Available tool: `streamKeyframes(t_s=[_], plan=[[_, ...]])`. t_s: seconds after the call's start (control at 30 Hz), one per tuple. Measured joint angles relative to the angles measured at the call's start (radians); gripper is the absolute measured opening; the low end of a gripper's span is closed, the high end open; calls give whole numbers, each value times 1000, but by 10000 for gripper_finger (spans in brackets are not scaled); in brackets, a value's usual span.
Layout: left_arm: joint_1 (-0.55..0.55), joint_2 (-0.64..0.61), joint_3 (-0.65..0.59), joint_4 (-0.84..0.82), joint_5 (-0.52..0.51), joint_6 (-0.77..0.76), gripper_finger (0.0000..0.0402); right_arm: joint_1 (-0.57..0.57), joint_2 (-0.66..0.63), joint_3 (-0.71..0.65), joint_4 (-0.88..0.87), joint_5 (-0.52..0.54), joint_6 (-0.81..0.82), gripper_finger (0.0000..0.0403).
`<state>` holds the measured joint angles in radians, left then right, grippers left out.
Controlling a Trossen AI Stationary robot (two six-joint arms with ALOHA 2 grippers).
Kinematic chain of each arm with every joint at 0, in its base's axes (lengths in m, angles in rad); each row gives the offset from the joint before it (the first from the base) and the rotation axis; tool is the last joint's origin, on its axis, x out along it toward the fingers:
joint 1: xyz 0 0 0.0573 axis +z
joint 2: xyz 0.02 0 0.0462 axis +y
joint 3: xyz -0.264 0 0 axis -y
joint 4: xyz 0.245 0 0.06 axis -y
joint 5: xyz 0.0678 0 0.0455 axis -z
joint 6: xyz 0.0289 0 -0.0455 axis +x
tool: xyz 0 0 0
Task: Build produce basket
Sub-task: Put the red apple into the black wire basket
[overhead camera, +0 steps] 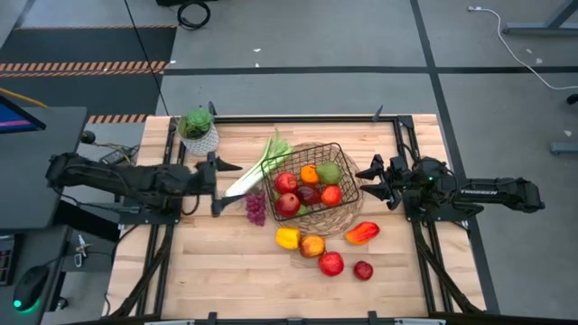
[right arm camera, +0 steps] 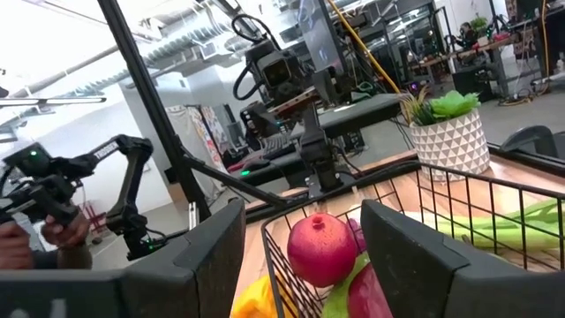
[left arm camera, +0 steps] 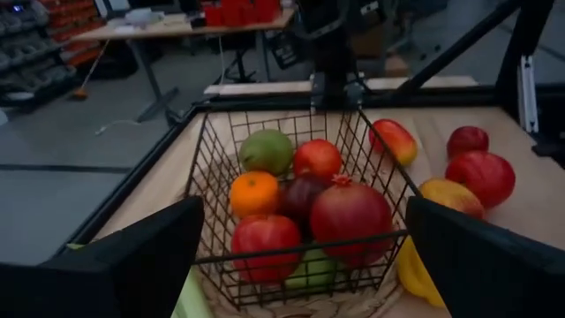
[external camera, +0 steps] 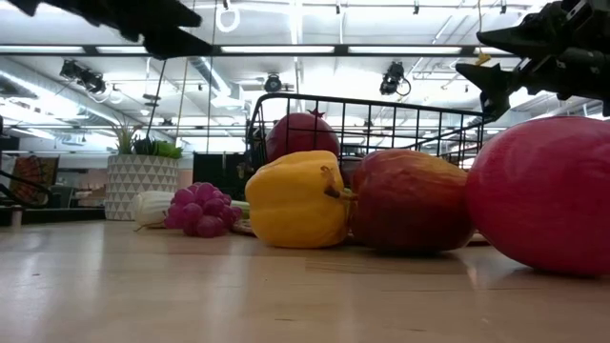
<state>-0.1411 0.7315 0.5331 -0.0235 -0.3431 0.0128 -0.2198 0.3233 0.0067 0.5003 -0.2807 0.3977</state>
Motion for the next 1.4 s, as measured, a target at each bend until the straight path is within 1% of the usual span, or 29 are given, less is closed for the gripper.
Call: streamKeyframes(t_s=[0.3,0.4,0.53,0.63,0.73,0.83,0.97,1.1,1.2,1.4], plan=[[-21,-285,-158,-2,12,22,400,0,0,0,0,0,0,231],[-20,-379,-210,6,61,19,400,0,0,0,0,0,0,231],[-20,-488,-280,21,148,-25,400,0,0,0,0,0,0,231],[-20,-567,-348,70,209,-27,400,0,0,0,0,0,0,231],[-20,-651,-410,123,236,-18,400,0,0,0,0,0,0,231],[-20,-723,-439,118,243,-8,400,0,0,0,0,0,0,231],[-20,-729,-446,103,259,-6,400,0,0,0,0,0,0,231],[-20,-729,-445,88,277,46,400,0,0,0,-1,0,0,231],[-20,-727,-456,87,259,74,400,0,0,0,-1,-1,0,231],[-19,-726,-524,82,225,103,400,0,0,0,-1,-1,0,231]])
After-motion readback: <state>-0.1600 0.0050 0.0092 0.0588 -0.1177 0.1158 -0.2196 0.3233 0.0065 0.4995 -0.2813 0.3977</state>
